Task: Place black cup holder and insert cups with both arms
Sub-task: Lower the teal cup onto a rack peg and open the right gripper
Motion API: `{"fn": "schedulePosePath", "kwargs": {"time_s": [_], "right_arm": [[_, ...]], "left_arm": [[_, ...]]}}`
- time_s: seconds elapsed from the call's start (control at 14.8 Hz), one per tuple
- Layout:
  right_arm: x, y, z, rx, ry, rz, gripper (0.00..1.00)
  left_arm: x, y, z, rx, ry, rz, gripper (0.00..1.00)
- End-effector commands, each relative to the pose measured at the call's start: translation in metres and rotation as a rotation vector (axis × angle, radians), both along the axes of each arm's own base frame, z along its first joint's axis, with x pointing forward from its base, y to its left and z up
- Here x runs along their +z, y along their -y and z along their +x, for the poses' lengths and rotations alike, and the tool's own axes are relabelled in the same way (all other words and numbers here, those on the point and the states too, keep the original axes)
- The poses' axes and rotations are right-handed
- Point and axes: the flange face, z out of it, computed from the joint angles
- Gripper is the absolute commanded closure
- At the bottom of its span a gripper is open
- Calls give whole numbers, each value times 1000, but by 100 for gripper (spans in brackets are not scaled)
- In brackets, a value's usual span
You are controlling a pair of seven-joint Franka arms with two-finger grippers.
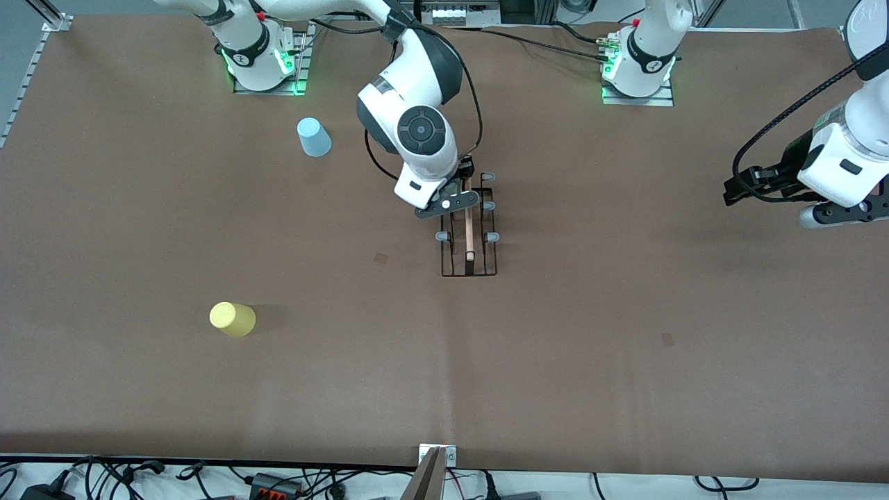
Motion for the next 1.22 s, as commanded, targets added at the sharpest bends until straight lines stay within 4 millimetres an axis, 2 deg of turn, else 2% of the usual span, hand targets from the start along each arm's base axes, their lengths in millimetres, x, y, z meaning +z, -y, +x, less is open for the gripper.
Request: {"fn": "schedulePosePath", "kwargs": {"time_s": [0.0,0.2,0.34,0.47,0.61,0.74,0.88,0.95,1.01,1.15], "right_arm": [[26,-8,10,-45,31,22,0],[46,2,16,-50,0,-4,0],[78,9,25,-61,22,4,0],[99,28,36,-88,28,-14,0],[118,55,56,-136,58,-22,0],[127,90,82,-200,90,-50,0],[127,128,109,-263,116,-81,0],[126,158,129,-310,128,-98,0],[121,185,145,-339,128,-111,0],[92,237,176,-352,124,-154,0]], "left_arm": [[4,-1,-7,-7,6,-19,0],[4,-1,-7,-7,6,-19,0],[4,-1,-7,-7,6,-19,0],[4,-1,-7,-7,6,-19,0],[4,-1,-7,-7,6,-19,0],[4,-1,-7,-7,6,-17,0],[4,-1,-7,-7,6,-19,0],[4,-1,-7,-7,6,-19,0],[4,-2,-7,-5,6,-18,0],[4,-1,-7,-7,4,-17,0]]}}
